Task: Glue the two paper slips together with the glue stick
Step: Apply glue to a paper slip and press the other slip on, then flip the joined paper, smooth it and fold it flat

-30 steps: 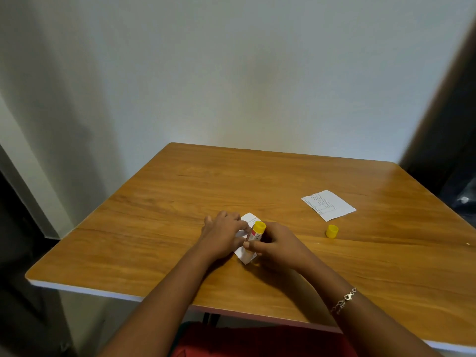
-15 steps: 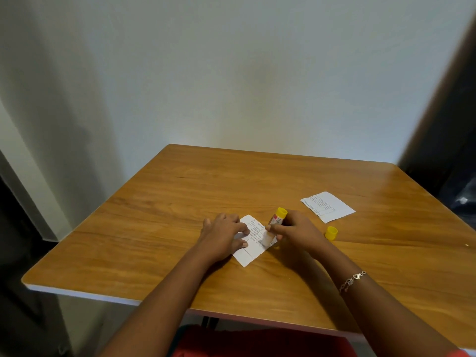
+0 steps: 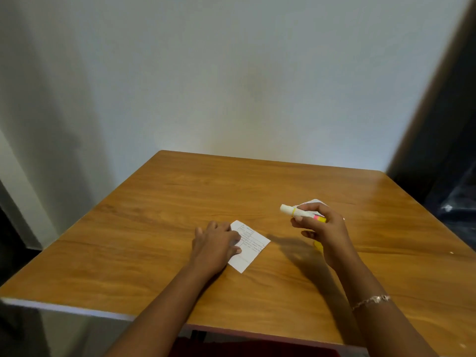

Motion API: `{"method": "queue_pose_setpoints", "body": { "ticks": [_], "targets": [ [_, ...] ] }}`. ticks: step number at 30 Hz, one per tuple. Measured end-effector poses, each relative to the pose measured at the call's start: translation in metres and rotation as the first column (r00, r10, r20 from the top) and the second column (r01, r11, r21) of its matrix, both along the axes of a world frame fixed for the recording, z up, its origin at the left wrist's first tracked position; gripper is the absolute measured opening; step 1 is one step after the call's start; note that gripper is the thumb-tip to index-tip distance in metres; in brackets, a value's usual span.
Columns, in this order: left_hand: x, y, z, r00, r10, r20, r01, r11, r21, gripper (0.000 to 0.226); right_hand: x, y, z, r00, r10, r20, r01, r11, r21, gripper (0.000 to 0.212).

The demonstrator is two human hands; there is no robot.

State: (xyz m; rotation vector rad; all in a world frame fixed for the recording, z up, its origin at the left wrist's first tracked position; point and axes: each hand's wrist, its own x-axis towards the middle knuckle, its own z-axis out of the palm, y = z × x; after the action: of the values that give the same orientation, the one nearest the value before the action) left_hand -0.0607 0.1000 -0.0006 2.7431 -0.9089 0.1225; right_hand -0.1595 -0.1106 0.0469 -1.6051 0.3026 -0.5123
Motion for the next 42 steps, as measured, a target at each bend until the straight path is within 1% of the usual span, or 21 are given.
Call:
{"method": "queue_pose_setpoints", "body": {
  "ticks": [2, 4, 5, 7, 8, 9, 11, 16, 24, 27, 28, 29, 30, 31, 32, 33, 35, 37, 38, 40, 42],
  "targets": [
    [-0.002, -0.006, -0.006, 0.999, 0.033, 0.031, -0.032, 0.999, -0.039, 0.029, -0.012, -0.011, -0.003, 0.996, -0.057, 0.068, 0.058, 0.998, -0.008, 0.026],
    [-0.004, -0.012, -0.009, 0.996, 0.056, 0.068, -0.052, 0.997, -0.056, 0.028, -0.022, -0.022, -0.009, 0.989, -0.112, 0.097, 0.118, 0.991, -0.061, 0.029],
    [-0.006, -0.014, -0.011, 0.994, 0.065, 0.089, -0.059, 0.996, -0.062, 0.027, -0.027, -0.029, -0.014, 0.987, -0.134, 0.093, 0.140, 0.988, -0.067, 0.028],
    [-0.008, -0.017, -0.014, 0.988, 0.079, 0.130, -0.070, 0.994, -0.078, 0.026, -0.034, -0.042, -0.025, 0.985, -0.162, 0.061, 0.163, 0.986, -0.022, 0.024],
    [-0.009, -0.017, -0.015, 0.986, 0.085, 0.145, -0.073, 0.994, -0.086, 0.025, -0.036, -0.049, -0.030, 0.984, -0.176, 0.037, 0.177, 0.984, -0.024, 0.023],
    [-0.009, -0.017, -0.016, 0.984, 0.088, 0.156, -0.074, 0.993, -0.093, 0.025, -0.038, -0.056, -0.034, 0.981, -0.195, 0.015, 0.196, 0.979, -0.062, 0.023],
    [-0.010, -0.017, -0.016, 0.982, 0.094, 0.161, -0.077, 0.991, -0.107, 0.025, -0.041, -0.066, -0.040, 0.978, -0.206, -0.016, 0.203, 0.973, -0.114, 0.025],
    [-0.011, -0.017, -0.017, 0.982, 0.105, 0.156, -0.083, 0.987, -0.139, 0.026, -0.039, -0.072, -0.048, 0.971, -0.223, -0.090, 0.208, 0.966, -0.154, 0.027],
    [-0.013, -0.017, -0.017, 0.983, 0.109, 0.150, -0.086, 0.984, -0.153, 0.026, -0.036, -0.075, -0.052, 0.963, -0.247, -0.105, 0.224, 0.956, -0.190, 0.034],
    [-0.013, -0.017, -0.016, 0.981, 0.111, 0.156, -0.088, 0.985, -0.145, 0.026, -0.042, -0.074, -0.045, 0.967, -0.245, -0.069, 0.235, 0.964, -0.128, 0.052],
    [-0.013, -0.017, -0.017, 0.981, 0.111, 0.158, -0.089, 0.987, -0.136, 0.026, -0.046, -0.071, -0.042, 0.950, -0.310, -0.027, 0.304, 0.943, -0.137, 0.055],
    [-0.013, -0.017, -0.018, 0.981, 0.108, 0.161, -0.087, 0.988, -0.131, 0.026, -0.049, -0.067, -0.037, 0.903, -0.428, 0.034, 0.426, 0.882, -0.201, 0.053],
    [-0.012, -0.017, -0.018, 0.981, 0.104, 0.163, -0.082, 0.987, -0.138, 0.025, -0.050, -0.061, -0.030, 0.819, -0.559, 0.131, 0.570, 0.760, -0.312, 0.048],
    [-0.012, -0.017, -0.019, 0.981, 0.102, 0.163, -0.077, 0.985, -0.153, 0.025, -0.051, -0.055, -0.022, 0.716, -0.645, 0.268, 0.690, 0.593, -0.415, 0.041],
    [-0.012, -0.017, -0.019, 0.982, 0.102, 0.160, -0.075, 0.983, -0.170, 0.024, -0.049, -0.046, -0.014, 0.631, -0.663, 0.403, 0.766, 0.449, -0.461, 0.035],
    [-0.012, -0.017, -0.019, 0.982, 0.105, 0.157, -0.076, 0.981, -0.179, 0.024, -0.045, -0.036, -0.005, 0.594, -0.644, 0.482, 0.794, 0.372, -0.481, 0.032],
    [-0.012, -0.017, -0.019, 0.983, 0.107, 0.151, -0.081, 0.982, -0.169, 0.025, -0.034, -0.022, 0.009, 0.599, -0.601, 0.529, 0.784, 0.304, -0.542, 0.031],
    [-0.012, -0.016, -0.019, 0.981, 0.113, 0.157, -0.089, 0.984, -0.151, 0.026, -0.023, -0.013, 0.012, 0.587, -0.597, 0.546, 0.792, 0.282, -0.542, 0.032],
    [-0.012, -0.016, -0.019, 0.980, 0.117, 0.160, -0.093, 0.985, -0.147, 0.026, -0.020, -0.012, 0.011, 0.564, -0.618, 0.547, 0.812, 0.296, -0.503, 0.034],
    [-0.011, -0.016, -0.020, 0.980, 0.119, 0.160, -0.095, 0.984, -0.148, 0.026, -0.016, -0.014, 0.004, 0.494, -0.698, 0.519, 0.866, 0.339, -0.368, 0.039],
    [-0.011, -0.018, -0.020, 0.980, 0.117, 0.160, -0.093, 0.984, -0.151, 0.027, -0.019, -0.019, -0.005, 0.455, -0.744, 0.489, 0.890, 0.369, -0.266, 0.044]
  ]
}}
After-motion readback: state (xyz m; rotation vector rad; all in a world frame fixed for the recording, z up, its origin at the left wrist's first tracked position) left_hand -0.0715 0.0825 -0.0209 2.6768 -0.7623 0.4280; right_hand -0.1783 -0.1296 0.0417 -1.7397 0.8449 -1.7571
